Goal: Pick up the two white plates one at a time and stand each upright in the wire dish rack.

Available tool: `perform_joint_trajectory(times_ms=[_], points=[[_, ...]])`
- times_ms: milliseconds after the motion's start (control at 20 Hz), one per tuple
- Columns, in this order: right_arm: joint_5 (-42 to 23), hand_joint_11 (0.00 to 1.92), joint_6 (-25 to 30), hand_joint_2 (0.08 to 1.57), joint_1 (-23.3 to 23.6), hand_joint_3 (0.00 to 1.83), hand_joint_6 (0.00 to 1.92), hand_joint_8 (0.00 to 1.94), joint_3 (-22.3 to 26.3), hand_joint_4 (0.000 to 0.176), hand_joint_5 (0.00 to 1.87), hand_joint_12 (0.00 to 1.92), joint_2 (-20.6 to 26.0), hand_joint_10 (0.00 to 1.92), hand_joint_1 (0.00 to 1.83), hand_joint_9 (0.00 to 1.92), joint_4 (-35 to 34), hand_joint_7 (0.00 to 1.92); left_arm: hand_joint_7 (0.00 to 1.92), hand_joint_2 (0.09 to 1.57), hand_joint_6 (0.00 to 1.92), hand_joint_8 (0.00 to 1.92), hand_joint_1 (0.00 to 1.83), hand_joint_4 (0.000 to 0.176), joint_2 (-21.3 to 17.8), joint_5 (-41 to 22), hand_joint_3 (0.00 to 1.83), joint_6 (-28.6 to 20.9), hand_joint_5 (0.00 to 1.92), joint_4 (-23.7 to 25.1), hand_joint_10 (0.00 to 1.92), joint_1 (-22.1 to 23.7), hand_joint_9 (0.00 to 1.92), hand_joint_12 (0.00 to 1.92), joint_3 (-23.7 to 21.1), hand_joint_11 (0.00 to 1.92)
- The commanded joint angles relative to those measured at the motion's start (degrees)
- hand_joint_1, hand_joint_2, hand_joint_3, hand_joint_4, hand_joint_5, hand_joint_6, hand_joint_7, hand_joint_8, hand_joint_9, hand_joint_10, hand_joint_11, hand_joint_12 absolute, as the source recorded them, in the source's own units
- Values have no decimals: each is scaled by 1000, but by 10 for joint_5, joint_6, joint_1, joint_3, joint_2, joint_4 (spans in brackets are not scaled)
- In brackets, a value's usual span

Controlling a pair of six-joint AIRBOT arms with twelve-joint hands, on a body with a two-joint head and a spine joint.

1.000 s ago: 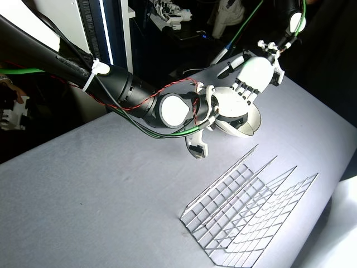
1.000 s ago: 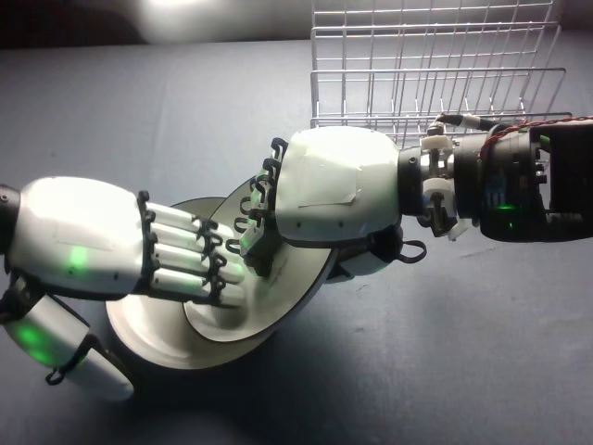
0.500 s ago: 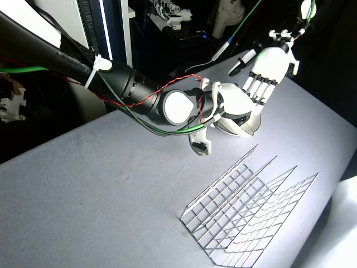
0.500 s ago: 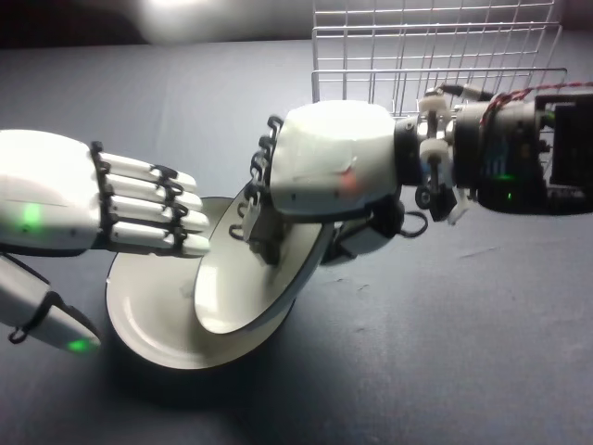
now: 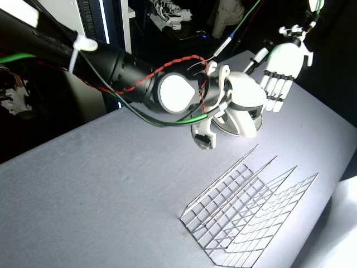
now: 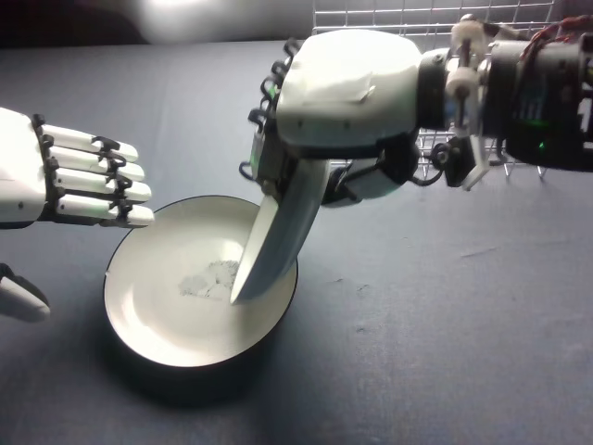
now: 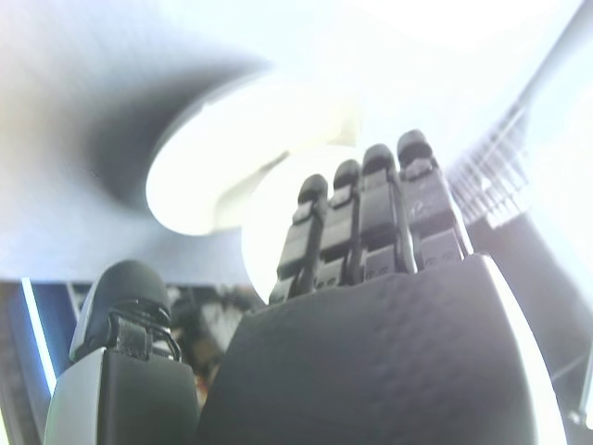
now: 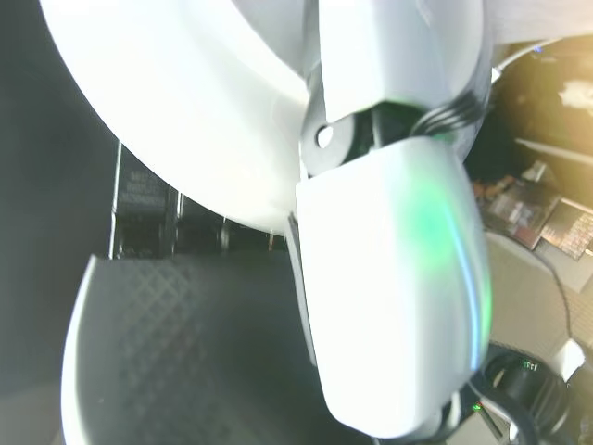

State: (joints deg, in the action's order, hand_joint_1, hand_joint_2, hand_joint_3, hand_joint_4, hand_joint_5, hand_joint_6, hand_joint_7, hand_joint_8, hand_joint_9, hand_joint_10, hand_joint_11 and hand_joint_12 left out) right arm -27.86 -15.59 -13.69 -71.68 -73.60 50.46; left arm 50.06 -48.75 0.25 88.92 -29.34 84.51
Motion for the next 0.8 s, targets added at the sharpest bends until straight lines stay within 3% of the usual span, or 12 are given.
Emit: perform_joint_trajectory(times_ms=[0,750], points=[[-50,906,0,1021,13,0,596,469,6,0,1102,1410,8,625,1505,1213,-26,1230,6,1164,7,1,0,0,-7,-15,1,1,37,-36,0,7,1,9,4,18],[-36,906,17,1014,65,0,572,337,56,0,1124,1402,68,607,1506,1226,-233,1289,0,1158,9,0,0,0,-7,-6,0,1,26,-5,0,11,0,0,-3,0]])
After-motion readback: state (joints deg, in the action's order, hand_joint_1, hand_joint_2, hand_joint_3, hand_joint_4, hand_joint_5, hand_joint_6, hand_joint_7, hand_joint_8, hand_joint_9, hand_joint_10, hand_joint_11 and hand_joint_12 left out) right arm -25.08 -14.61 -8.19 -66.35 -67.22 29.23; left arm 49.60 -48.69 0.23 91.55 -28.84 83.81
